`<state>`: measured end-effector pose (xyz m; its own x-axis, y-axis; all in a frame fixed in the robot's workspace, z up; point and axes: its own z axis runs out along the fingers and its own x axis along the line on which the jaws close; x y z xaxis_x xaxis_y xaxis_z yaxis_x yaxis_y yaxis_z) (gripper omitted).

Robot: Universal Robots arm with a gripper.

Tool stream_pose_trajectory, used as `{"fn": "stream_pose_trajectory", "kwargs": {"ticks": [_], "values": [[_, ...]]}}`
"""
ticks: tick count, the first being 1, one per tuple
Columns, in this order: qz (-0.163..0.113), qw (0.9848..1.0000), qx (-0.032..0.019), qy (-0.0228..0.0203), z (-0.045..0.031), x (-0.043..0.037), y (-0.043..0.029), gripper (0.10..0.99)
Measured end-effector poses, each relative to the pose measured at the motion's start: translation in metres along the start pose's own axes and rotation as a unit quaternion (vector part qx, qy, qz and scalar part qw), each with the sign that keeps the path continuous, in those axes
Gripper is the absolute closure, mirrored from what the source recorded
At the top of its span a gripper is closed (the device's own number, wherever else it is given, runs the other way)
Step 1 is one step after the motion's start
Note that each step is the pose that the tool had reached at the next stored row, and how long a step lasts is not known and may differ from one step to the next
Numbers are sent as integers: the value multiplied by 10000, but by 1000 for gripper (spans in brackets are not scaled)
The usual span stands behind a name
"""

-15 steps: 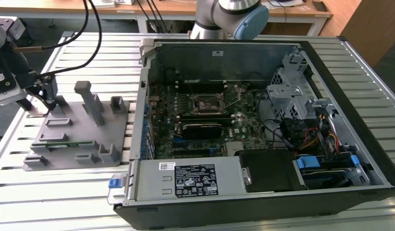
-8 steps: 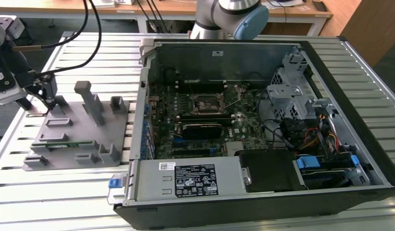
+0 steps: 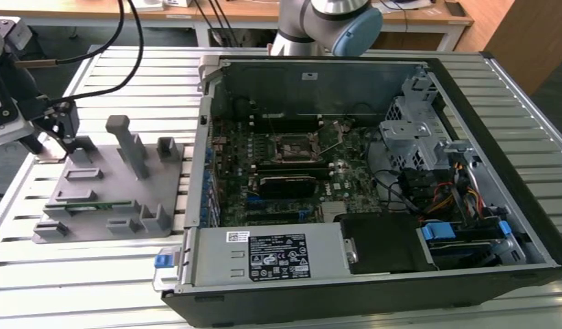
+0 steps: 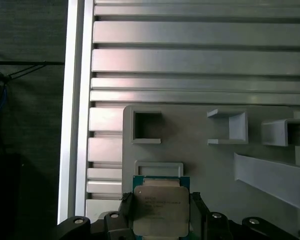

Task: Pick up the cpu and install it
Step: 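Pick up the cpu and move it towards the insertion slot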

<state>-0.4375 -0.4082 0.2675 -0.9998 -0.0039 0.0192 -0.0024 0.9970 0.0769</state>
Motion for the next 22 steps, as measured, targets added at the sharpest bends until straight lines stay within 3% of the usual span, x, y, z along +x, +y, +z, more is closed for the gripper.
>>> {"fn": "stream_pose_trajectory", "kwargs": {"ticks": [22], "values": [[0,10000,0,0,-311,6,33,549]]}}
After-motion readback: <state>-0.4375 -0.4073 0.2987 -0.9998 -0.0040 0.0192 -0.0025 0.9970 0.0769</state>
